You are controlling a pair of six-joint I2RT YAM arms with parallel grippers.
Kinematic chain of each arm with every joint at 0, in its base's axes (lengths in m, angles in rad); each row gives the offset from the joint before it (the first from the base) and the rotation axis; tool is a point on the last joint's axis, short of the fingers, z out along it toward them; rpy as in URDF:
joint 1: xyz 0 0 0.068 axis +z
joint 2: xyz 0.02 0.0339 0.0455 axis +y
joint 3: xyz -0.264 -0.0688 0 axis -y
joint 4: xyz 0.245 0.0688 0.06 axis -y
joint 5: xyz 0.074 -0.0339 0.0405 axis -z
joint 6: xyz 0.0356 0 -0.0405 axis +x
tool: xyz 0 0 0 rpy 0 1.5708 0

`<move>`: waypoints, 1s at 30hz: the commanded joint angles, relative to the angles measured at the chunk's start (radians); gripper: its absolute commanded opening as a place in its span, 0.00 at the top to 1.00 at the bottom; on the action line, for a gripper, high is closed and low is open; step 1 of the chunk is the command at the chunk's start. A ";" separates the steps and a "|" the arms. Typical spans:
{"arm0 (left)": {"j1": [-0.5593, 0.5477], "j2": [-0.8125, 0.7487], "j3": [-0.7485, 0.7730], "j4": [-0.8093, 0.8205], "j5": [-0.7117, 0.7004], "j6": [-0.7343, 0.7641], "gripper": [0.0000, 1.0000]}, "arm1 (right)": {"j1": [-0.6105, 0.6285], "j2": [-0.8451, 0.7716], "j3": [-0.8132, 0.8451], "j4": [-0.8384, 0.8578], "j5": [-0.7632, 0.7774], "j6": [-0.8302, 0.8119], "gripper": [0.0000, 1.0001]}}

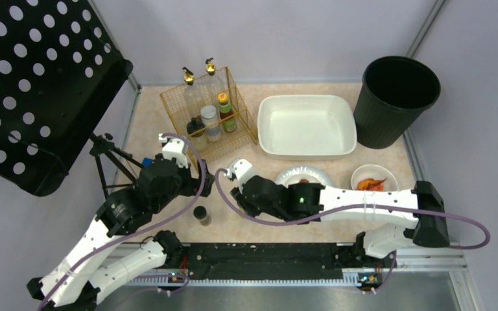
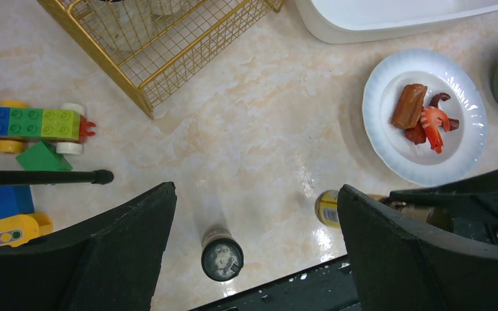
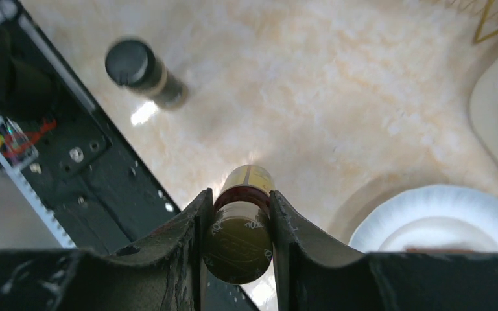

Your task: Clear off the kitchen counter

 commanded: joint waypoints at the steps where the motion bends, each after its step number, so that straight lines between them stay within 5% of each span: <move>1: -0.002 -0.008 0.011 0.020 -0.023 0.011 0.01 | -0.073 0.016 0.164 0.029 0.059 -0.049 1.00; 19: -0.002 -0.059 -0.007 0.000 -0.011 -0.004 0.01 | -0.289 0.372 0.810 0.020 0.196 -0.294 1.00; 30: -0.002 -0.064 -0.027 0.034 0.028 -0.005 0.01 | -0.398 0.572 1.014 0.037 0.137 -0.314 1.00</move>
